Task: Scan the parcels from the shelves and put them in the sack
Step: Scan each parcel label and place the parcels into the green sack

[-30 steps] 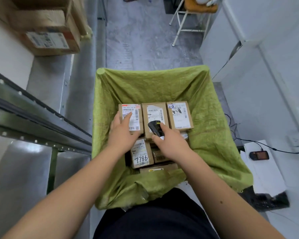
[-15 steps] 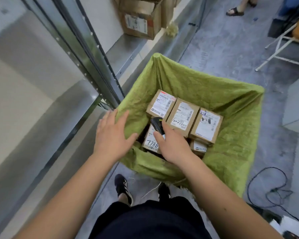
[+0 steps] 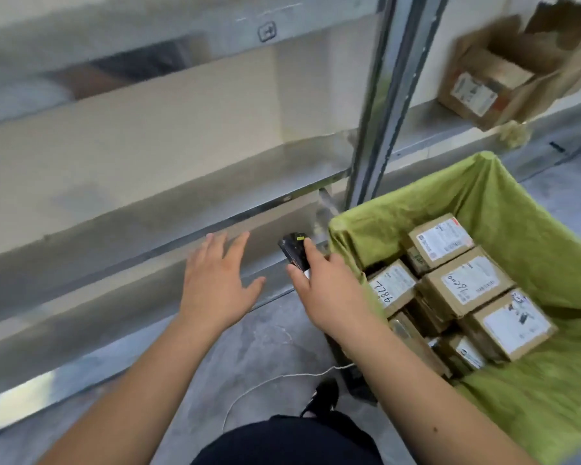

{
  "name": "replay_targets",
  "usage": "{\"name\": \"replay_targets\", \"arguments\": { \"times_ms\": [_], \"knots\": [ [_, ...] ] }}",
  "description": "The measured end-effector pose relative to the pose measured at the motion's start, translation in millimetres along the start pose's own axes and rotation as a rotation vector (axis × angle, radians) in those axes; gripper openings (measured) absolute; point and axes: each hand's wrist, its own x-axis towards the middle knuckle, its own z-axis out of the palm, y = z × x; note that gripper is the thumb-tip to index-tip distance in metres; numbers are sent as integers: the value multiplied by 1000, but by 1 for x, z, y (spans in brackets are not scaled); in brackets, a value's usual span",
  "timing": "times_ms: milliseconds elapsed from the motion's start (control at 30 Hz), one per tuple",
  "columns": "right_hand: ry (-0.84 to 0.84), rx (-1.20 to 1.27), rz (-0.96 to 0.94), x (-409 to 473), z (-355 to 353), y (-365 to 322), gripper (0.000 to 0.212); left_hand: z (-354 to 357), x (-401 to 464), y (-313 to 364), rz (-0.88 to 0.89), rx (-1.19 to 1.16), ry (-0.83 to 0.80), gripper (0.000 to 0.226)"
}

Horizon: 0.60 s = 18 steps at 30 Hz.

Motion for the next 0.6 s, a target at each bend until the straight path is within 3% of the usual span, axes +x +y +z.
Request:
{"name": "replay_targets", "arguments": {
  "times_ms": [333,600],
  "knots": [
    [-223,-225,-357,-82,135,-195,67,-21,-190,-212,-442,-24,101,98],
    [-209,-445,-700,-170,222,-339,69,-55,-346,-351,-704,-93,257,95]
  ]
}}
